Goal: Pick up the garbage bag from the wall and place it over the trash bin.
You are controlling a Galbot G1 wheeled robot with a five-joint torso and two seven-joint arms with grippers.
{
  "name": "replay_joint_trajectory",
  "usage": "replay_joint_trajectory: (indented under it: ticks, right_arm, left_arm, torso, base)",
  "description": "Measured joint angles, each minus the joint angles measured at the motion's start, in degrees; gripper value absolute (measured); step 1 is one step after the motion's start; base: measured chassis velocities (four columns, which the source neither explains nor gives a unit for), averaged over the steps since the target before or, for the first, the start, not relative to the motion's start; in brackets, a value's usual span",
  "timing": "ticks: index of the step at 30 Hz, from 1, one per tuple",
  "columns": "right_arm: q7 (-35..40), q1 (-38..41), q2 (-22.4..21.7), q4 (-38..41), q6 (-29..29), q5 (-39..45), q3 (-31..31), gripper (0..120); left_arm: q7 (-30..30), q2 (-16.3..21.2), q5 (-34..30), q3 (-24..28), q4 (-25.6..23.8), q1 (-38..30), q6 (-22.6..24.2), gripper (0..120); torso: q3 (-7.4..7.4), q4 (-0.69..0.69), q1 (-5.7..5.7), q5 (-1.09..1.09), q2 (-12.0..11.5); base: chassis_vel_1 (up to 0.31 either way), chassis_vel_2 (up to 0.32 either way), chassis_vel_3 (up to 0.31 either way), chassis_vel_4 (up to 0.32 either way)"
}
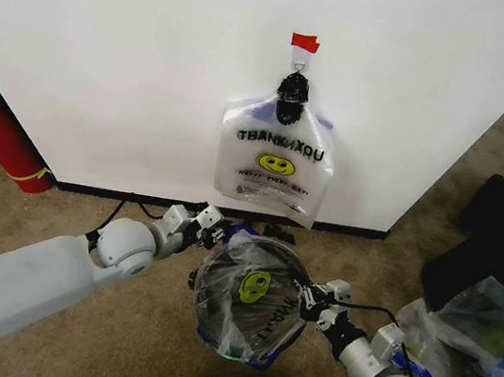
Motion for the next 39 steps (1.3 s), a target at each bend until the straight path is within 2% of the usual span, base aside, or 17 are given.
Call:
replay_joint_trajectory:
  ticks: [3, 5, 6, 8, 10, 11, 14, 17, 18, 20, 24, 26, 27, 28, 30, 33, 39]
  right_arm:
    - [2.8, 1.3, 1.1, -1.1, -1.1, 2.5, -0.4, 0]
    - [2.8, 1.3, 1.1, -1.1, -1.1, 2.5, -0.4, 0]
    - [4.4, 2.1, 1.8, -1.9, -1.5, 4.2, -0.7, 0]
    - [6.6, 3.0, 2.7, -2.1, -2.2, 7.4, -0.7, 0]
    - [8.7, 3.5, 3.6, -2.1, -2.7, 10.6, -0.3, 0]
    - [8.7, 3.5, 3.6, -2.1, -2.7, 10.6, -0.3, 0]
    - [16.0, 3.9, 6.2, -0.9, -3.1, 16.4, 1.7, 0]
    - [22.5, 4.5, 8.8, 0.0, -3.2, 20.0, 3.0, 0]
    - [22.5, 4.5, 8.8, 0.0, -3.2, 20.0, 3.0, 0]
    - [26.0, 4.5, 11.2, 0.4, -3.0, 21.9, 4.2, 0]
    - [28.7, 4.9, 13.8, 0.5, -2.1, 24.6, 5.4, 0]
    - [28.9, 5.0, 14.2, 0.5, -2.1, 25.0, 5.5, 0]
    - [28.9, 5.3, 14.3, 0.4, -2.2, 25.5, 5.5, 0]
    - [28.8, 5.4, 14.3, 0.3, -2.2, 25.6, 5.4, 0]
    - [28.3, 5.8, 14.4, 0.0, -2.5, 26.3, 5.4, 0]
    - [26.5, 5.9, 15.1, 0.5, -2.5, 28.2, 6.6, 0]
    - [24.3, 5.2, 14.1, 1.0, -2.5, 29.7, 8.4, 0]
  left_arm:
    - [-1.9, 1.1, -1.6, -6.2, -4.1, 4.1, 0.6, 41]
    - [-1.9, 1.1, -1.6, -6.2, -4.1, 4.1, 0.6, 41]
    - [-4.7, 1.4, -1.5, -12.0, -7.8, 8.3, 1.7, 51]
    - [-7.0, 1.5, -1.9, -17.8, -11.9, 13.2, 2.0, 59]
    - [-9.5, 1.5, -3.8, -20.8, -15.2, 16.6, 1.7, 67]
    - [-9.5, 1.5, -3.8, -20.8, -15.2, 16.6, 1.7, 67]
    - [-14.3, -0.1, -7.3, -22.8, -18.6, 19.9, -0.5, 81]
    - [-17.2, -2.1, -11.4, -24.3, -20.6, 23.0, -1.2, 93]
    - [-17.2, -2.1, -11.4, -24.3, -20.6, 23.0, -1.2, 93]
    - [-18.6, -3.2, -15.0, -25.7, -22.6, 27.2, -1.5, 99]
    - [-19.4, -4.0, -20.6, -27.0, -25.1, 35.3, -2.9, 100]
    - [-19.6, -4.2, -22.4, -27.1, -25.4, 36.2, -3.0, 100]
    - [-20.3, -4.7, -27.8, -27.2, -26.0, 37.6, -2.7, 100]
    - [-20.6, -4.9, -29.5, -27.2, -26.1, 37.7, -2.4, 100]
    - [-22.1, -6.2, -37.4, -27.0, -25.9, 37.1, -1.2, 100]
    - [-22.6, -8.0, -44.2, -26.5, -24.0, 36.2, -1.7, 100]
    - [-18.5, -8.6, -48.4, -26.3, -21.5, 37.5, -2.6, 100]
  torso:
    - [0.00, 0.01, 0.00, 0.00, 0.0]
    - [0.00, 0.01, 0.00, 0.00, 0.0]
    - [0.00, 0.00, 0.00, -0.01, 0.0]
    - [0.00, 0.00, 0.00, 0.00, 0.0]
    - [0.00, 0.06, 0.00, -0.01, 0.0]
    - [0.00, 0.06, 0.00, -0.01, 0.0]
    - [0.00, -0.02, -0.01, -0.03, 0.0]
    - [0.00, -0.02, -0.01, 0.02, 0.0]
    - [0.00, -0.02, -0.01, 0.02, 0.0]
    - [0.00, -0.01, -0.01, -0.04, 0.0]
    - [0.00, 0.02, -0.01, -0.02, 0.0]
    - [-0.01, 0.02, -0.01, -0.03, 0.0]
    - [-0.01, 0.03, -0.01, 0.00, 0.0]
    - [-0.01, 0.03, -0.01, 0.00, 0.0]
    - [0.00, 0.01, -0.01, 0.02, 0.0]
    - [0.00, -0.01, 0.00, -0.01, 0.0]
    - [0.00, 0.00, 0.00, 0.00, 0.0]
  base:
    - [0.000, 0.000, 0.000, 0.000]
    - [0.000, 0.000, 0.000, 0.000]
    - [0.000, 0.000, 0.000, 0.000]
    - [0.000, 0.000, 0.000, 0.000]
    - [0.000, 0.000, 0.000, 0.000]
    - [0.000, 0.000, 0.000, 0.000]
    - [0.000, 0.000, 0.000, 0.000]
    - [0.000, 0.000, 0.000, 0.000]
    - [0.000, 0.000, 0.000, 0.000]
    - [0.000, 0.000, 0.000, 0.000]
    - [0.000, 0.000, 0.000, 0.000]
    - [0.000, 0.000, 0.000, 0.000]
    - [0.000, 0.000, 0.000, 0.000]
    - [0.000, 0.000, 0.000, 0.000]
    - [0.000, 0.000, 0.000, 0.000]
    - [0.000, 0.000, 0.000, 0.000]
    - [0.000, 0.000, 0.000, 0.000]
